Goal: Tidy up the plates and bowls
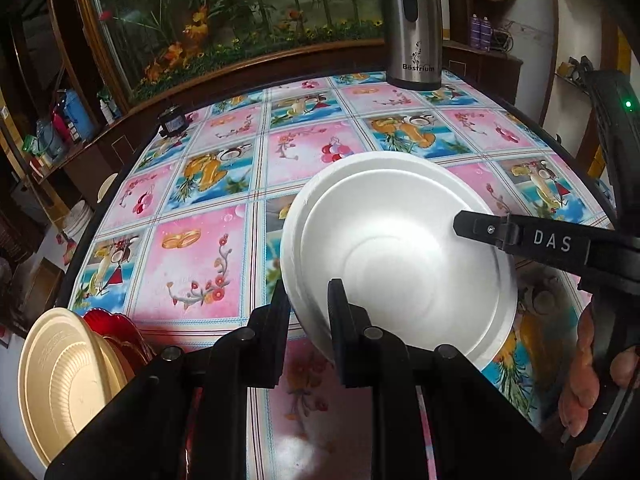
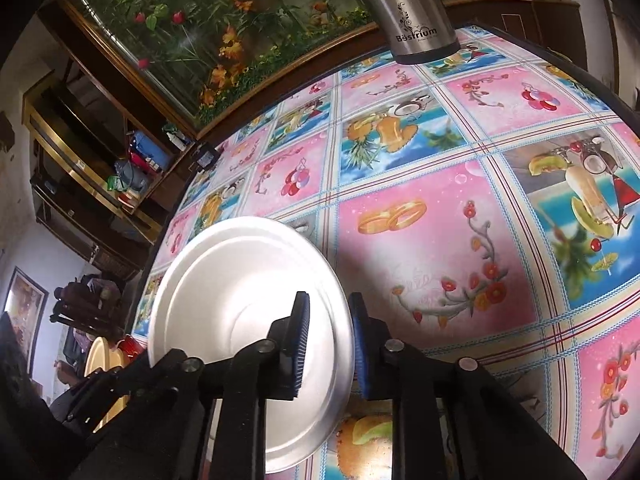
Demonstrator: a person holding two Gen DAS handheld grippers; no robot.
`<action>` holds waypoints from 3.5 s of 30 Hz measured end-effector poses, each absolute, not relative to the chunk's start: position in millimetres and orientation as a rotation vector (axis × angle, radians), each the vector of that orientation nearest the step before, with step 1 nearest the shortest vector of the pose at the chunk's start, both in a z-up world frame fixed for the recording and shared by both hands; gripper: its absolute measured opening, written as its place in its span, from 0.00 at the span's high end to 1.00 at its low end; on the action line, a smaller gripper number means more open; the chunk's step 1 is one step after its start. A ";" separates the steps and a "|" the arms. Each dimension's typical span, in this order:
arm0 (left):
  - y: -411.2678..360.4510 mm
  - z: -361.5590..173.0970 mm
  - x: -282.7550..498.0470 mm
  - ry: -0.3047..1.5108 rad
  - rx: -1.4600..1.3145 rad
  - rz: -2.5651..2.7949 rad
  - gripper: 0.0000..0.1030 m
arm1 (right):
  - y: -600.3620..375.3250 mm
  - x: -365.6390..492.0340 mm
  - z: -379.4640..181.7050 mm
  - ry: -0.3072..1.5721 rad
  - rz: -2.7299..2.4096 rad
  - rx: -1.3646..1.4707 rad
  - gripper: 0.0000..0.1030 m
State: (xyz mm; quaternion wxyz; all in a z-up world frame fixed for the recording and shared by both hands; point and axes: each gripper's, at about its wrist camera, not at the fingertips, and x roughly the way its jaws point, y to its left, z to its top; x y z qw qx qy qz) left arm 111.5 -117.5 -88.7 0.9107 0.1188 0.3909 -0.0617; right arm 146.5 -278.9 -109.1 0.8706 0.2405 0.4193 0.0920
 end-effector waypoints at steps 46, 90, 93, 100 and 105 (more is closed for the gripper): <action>63.7 -12.0 19.9 0.635 0.033 0.132 0.84 | -116.4 96.6 -28.3 0.742 0.553 0.459 0.88; 117.4 -4.4 -31.0 0.477 -0.060 0.223 0.15 | -208.0 27.2 -60.6 0.581 0.304 0.368 0.22; 128.1 -3.1 -38.6 0.473 -0.102 0.208 0.15 | -197.2 23.7 -61.0 0.569 0.323 0.356 0.21; 74.8 -2.4 -27.1 0.537 -0.129 -0.039 0.15 | -200.5 30.6 -72.2 0.629 0.239 0.318 0.17; 35.5 -5.1 -23.7 0.550 -0.052 -0.096 0.15 | -210.3 16.5 -62.6 0.596 0.214 0.282 0.17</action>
